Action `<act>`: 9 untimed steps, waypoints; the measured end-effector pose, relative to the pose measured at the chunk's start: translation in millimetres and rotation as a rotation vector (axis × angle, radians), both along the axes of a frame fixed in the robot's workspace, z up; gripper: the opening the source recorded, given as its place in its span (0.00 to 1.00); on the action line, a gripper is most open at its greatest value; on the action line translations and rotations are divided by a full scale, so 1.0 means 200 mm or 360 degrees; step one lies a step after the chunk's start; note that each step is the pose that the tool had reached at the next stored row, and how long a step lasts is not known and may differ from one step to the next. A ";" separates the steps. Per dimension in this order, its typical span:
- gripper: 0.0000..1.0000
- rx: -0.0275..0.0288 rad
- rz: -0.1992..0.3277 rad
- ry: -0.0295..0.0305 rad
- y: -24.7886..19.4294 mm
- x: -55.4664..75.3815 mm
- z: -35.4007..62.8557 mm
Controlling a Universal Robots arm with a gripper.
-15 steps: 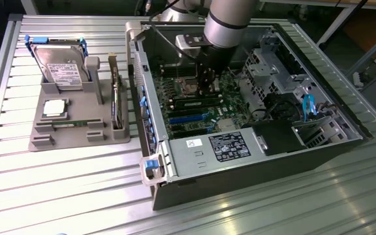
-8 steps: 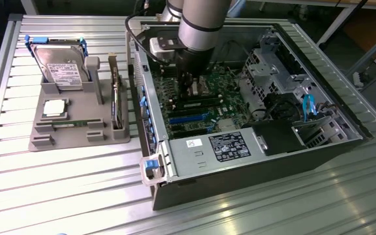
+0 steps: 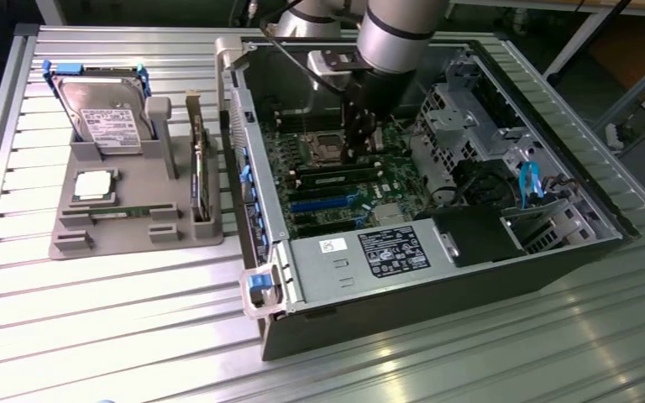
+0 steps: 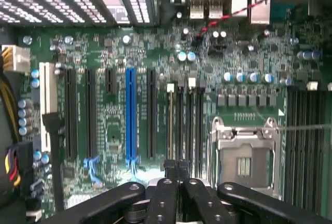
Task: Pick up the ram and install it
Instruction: 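Press down the ram until it locks into place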
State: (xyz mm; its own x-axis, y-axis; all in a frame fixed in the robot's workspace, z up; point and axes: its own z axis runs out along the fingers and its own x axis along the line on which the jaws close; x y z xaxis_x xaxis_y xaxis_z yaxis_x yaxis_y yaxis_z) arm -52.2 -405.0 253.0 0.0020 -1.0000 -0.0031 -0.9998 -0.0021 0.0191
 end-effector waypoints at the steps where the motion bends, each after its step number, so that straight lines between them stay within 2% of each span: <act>1: 0.09 0.00000 0.0000 0.00003 0.000 0.03 0.018; 6: 0.09 -0.00001 0.0000 0.00041 0.000 0.15 0.073; 9: 0.09 -0.00001 0.0000 0.00048 0.000 0.20 0.130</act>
